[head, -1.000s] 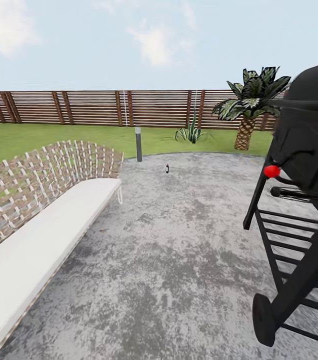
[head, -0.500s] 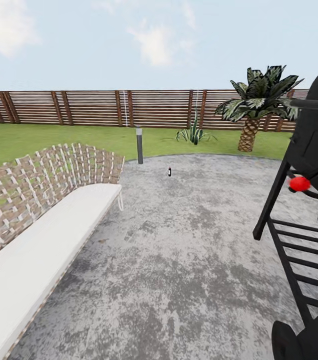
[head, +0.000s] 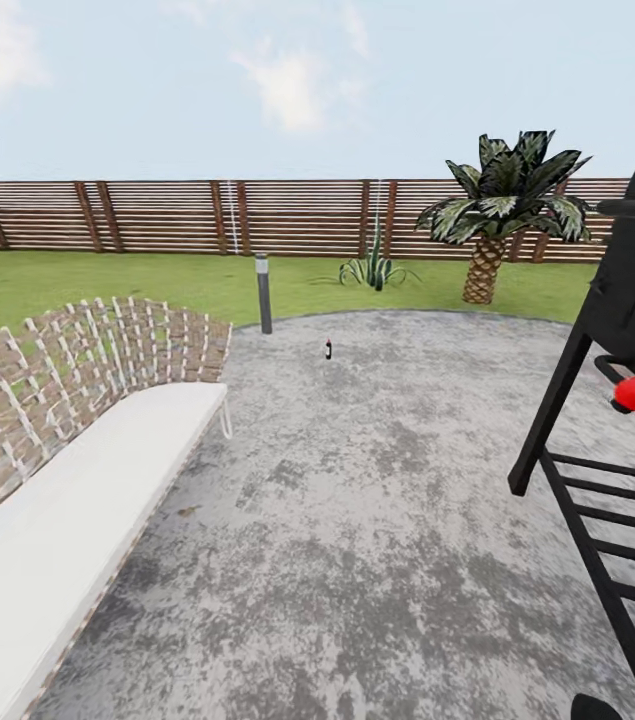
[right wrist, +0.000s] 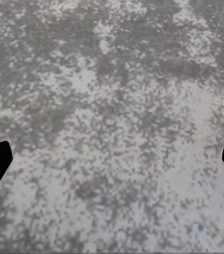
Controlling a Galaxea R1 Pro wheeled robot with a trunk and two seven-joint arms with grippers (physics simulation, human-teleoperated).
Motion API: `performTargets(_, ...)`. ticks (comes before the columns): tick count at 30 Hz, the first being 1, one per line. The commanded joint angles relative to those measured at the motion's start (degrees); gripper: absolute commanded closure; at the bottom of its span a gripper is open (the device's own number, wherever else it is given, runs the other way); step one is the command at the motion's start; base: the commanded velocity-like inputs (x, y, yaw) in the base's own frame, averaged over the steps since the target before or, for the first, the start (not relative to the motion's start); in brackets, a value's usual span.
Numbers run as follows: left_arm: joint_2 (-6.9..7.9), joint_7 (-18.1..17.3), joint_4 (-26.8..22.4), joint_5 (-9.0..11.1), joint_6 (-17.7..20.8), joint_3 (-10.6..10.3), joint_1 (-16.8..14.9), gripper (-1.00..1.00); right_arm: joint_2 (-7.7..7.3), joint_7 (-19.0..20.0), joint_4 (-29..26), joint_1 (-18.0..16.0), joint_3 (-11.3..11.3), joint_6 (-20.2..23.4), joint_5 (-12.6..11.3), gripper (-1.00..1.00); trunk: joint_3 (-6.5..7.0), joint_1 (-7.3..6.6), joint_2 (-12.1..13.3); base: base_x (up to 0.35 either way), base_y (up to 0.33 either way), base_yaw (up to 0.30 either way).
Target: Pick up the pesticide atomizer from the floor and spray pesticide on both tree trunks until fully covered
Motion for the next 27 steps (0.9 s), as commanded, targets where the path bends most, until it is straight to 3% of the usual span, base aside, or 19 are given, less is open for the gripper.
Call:
performTargets(1, 0.00, 0.0, 0.0, 0.1, -0.2, 0.1, 0.0, -1.00, -0.01, 0.0, 0.0, 0.0, 0.0, -0.2, 0.0, -1.00, -0.05, 0.02, 0.0, 0.340, 0.075, -0.252)
performTargets(6, 0.00, 0.0, 0.0, 0.1, -0.2, 0.1, 0.0, -1.00, -0.01, 0.0, 0.0, 0.0, 0.0, -0.2, 0.0, -1.00, -0.05, 0.02, 0.0, 0.340, 0.075, -0.185)
performTargets(21, 0.00, 0.0, 0.0, 0.1, -0.2, 0.1, 0.0, -1.00, -0.01, -0.1, 0.0, 0.0, 0.0, -0.2, 0.0, -1.00, -0.05, 0.02, 0.0, 0.340, 0.040, -0.012)
performTargets(27, 0.00, 0.0, 0.0, 0.1, -0.2, 0.0, 0.0, -1.00, -0.01, -0.1, 0.0, 0.0, 0.0, -0.2, 0.0, -1.00, -0.05, 0.02, 0.0, 0.340, 0.001, -0.191)
